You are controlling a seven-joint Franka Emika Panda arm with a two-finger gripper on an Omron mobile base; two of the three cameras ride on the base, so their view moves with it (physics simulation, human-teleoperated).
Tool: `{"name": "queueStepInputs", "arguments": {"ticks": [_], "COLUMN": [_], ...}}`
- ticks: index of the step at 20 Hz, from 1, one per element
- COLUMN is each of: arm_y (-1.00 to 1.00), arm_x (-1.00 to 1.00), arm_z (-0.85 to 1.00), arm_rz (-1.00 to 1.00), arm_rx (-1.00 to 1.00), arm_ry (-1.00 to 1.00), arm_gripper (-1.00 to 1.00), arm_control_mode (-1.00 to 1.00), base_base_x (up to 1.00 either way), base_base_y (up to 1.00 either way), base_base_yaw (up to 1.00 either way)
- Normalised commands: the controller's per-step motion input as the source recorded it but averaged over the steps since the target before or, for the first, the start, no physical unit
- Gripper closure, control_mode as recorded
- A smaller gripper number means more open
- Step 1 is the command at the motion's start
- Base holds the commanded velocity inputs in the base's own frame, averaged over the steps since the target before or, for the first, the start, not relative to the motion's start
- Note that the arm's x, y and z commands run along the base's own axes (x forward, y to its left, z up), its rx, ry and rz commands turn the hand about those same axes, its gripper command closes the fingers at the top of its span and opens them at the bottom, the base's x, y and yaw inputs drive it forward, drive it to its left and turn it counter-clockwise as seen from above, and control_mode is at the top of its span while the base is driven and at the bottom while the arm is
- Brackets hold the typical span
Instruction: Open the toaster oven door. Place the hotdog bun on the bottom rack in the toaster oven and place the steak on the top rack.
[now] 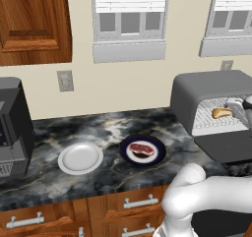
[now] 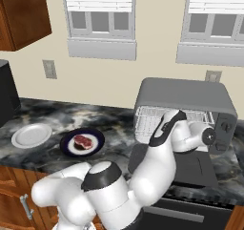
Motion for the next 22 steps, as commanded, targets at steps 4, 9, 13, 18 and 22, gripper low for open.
{"name": "queueStepInputs", "arguments": {"ticks": [4, 9, 13, 18, 22], "arm_y": [0.00, 0.01, 0.31, 0.52, 0.63], "arm_x": [0.47, 0.48, 0.29, 0.19, 0.11], "arm_z": [0.00, 0.00, -0.01, -0.01, -0.01], "arm_rz": [-0.09, -0.11, -0.17, -0.26, -0.36], "arm_rx": [0.00, 0.00, 0.00, 0.00, 0.00], "arm_ry": [0.00, 0.00, 0.00, 0.00, 0.00], "arm_gripper": [-1.00, -1.00, -1.00, -1.00, -1.00], "arm_control_mode": [-1.00, -1.00, -1.00, -1.00, -1.00], "base_base_x": [0.00, 0.00, 0.00, 0.00, 0.00], "base_base_y": [0.00, 0.00, 0.00, 0.00, 0.00], "base_base_yaw": [0.00, 0.00, 0.00, 0.00, 0.00]}}
